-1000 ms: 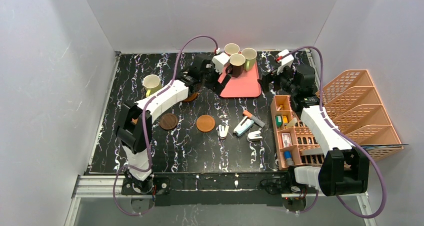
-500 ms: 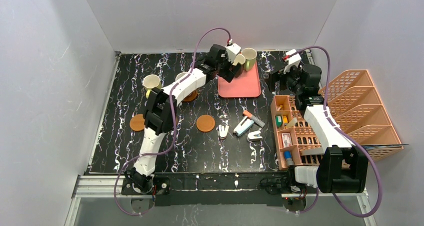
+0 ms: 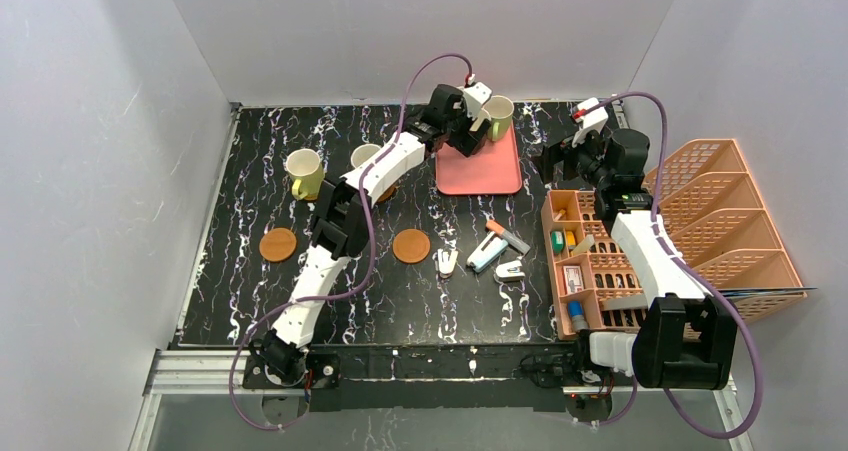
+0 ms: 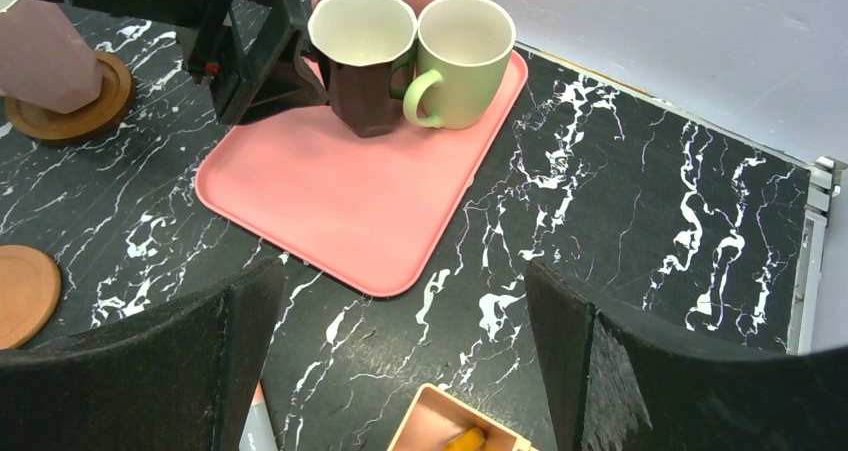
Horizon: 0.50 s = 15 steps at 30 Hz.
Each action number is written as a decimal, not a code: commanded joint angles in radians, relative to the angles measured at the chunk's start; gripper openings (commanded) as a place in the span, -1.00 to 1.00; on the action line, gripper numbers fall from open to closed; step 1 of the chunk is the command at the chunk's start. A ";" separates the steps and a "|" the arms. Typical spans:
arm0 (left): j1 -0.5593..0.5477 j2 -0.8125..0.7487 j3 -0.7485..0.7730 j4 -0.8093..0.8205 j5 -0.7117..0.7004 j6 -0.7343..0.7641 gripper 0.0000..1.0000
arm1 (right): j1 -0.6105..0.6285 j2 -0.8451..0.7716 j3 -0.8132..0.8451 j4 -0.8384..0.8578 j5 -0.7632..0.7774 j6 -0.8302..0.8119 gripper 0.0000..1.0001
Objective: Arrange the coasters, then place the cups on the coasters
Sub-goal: Pick up the cup from the tray.
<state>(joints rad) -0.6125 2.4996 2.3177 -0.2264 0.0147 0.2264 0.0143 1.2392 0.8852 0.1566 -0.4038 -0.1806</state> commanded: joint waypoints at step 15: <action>0.010 0.087 0.125 -0.064 0.021 -0.004 -0.11 | -0.004 -0.027 -0.010 0.021 -0.040 0.022 0.97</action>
<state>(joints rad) -0.6098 2.6049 2.3936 -0.2699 0.0174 0.2226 0.0143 1.2346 0.8852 0.1566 -0.4297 -0.1608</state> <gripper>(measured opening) 0.547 0.983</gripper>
